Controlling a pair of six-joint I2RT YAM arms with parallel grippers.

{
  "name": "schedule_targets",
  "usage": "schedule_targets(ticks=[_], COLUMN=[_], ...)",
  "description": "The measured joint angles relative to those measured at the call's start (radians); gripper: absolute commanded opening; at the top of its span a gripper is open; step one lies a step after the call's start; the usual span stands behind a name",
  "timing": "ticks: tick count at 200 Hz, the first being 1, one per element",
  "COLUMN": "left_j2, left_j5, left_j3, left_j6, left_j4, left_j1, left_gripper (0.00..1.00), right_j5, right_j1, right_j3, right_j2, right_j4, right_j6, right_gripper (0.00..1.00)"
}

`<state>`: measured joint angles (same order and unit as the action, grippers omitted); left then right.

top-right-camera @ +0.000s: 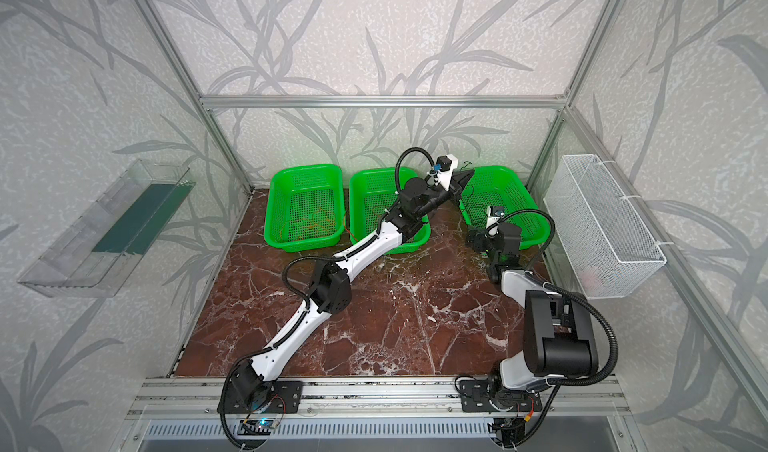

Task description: Untangle the cables

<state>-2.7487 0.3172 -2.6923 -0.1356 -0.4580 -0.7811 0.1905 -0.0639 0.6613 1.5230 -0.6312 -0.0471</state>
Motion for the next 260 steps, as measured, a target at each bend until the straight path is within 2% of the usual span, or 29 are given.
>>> schedule_targets(ticks=[20,52,68,72,75,77,81,86,99,108,111,117,131,139,148,150,189,229,237,250,260], left_j2=[0.0,0.002,0.002,0.002,0.002,0.002,0.002,0.002,0.002,0.004,0.005,0.006,0.012,0.019,0.035,0.04,0.225,0.478,0.524,0.595,0.648], left_j5=[0.006,0.023,0.026,0.027,0.028,0.029,0.03,0.031,0.034,0.037,0.037,0.04,0.043,0.044,0.043,0.043,0.031,0.016,0.015,0.013,0.01], left_j3=[0.0,0.024,0.037,0.039,0.039,0.04,0.042,0.045,0.05,0.059,0.062,0.069,0.089,0.105,0.135,0.143,0.418,0.721,0.772,0.855,0.917], left_j6=[-0.006,-0.015,-0.016,-0.017,-0.017,-0.018,-0.018,-0.018,-0.019,-0.019,-0.019,-0.018,-0.018,-0.015,-0.015,-0.014,0.025,0.094,0.107,0.127,0.143], left_j4=[-0.003,-0.015,-0.017,-0.017,-0.017,-0.017,-0.017,-0.019,-0.023,-0.027,-0.027,-0.028,-0.028,-0.027,-0.027,-0.026,-0.033,-0.08,-0.085,-0.09,-0.09], left_j1=[-0.003,-0.011,-0.016,-0.017,-0.017,-0.017,-0.018,-0.018,-0.018,-0.018,-0.018,-0.018,-0.017,-0.016,-0.015,-0.014,0.003,0.026,0.032,0.043,0.051], left_gripper=[0.0,0.0,0.0,0.0,0.0,0.0,0.0,0.0,0.0,0.0,0.03,0.13,0.52,0.67,0.96,0.99,0.99,0.99,0.99,0.99,0.99], right_j5=[0.066,0.081,0.102,0.111,0.117,0.121,0.129,0.134,0.128,0.118,0.113,0.105,0.071,0.036,-0.009,-0.018,-0.259,-0.435,-0.454,-0.486,-0.509], right_j1=[0.0,0.0,0.0,0.0,0.0,0.0,0.0,0.0,0.0,0.001,0.001,0.002,0.001,0.001,0.001,0.001,-0.003,-0.014,-0.019,-0.024,-0.028], right_j3=[0.022,0.126,0.184,0.201,0.211,0.218,0.232,0.248,0.277,0.286,0.288,0.293,0.317,0.341,0.379,0.389,0.606,0.685,0.713,0.759,0.78], right_j2=[0.046,0.134,0.183,0.198,0.209,0.215,0.232,0.249,0.288,0.304,0.308,0.313,0.319,0.32,0.32,0.32,0.373,0.461,0.488,0.528,0.546], right_j4=[-0.135,-0.25,-0.29,-0.301,-0.31,-0.315,-0.324,-0.336,-0.352,-0.351,-0.35,-0.341,-0.305,-0.268,-0.209,-0.195,0.093,0.312,0.369,0.446,0.502], right_j6=[-0.025,-0.072,-0.089,-0.093,-0.099,-0.1,-0.106,-0.114,-0.134,-0.145,-0.144,-0.146,-0.139,-0.13,-0.117,-0.116,-0.065,-0.04,-0.037,-0.04,-0.043], right_gripper=[0.93,0.9,0.81,0.76,0.68,0.62,0.43,0.29,0.08,0.02,0.0,0.0,0.0,0.0,0.0,0.0,0.0,0.0,0.13,0.46,0.61])
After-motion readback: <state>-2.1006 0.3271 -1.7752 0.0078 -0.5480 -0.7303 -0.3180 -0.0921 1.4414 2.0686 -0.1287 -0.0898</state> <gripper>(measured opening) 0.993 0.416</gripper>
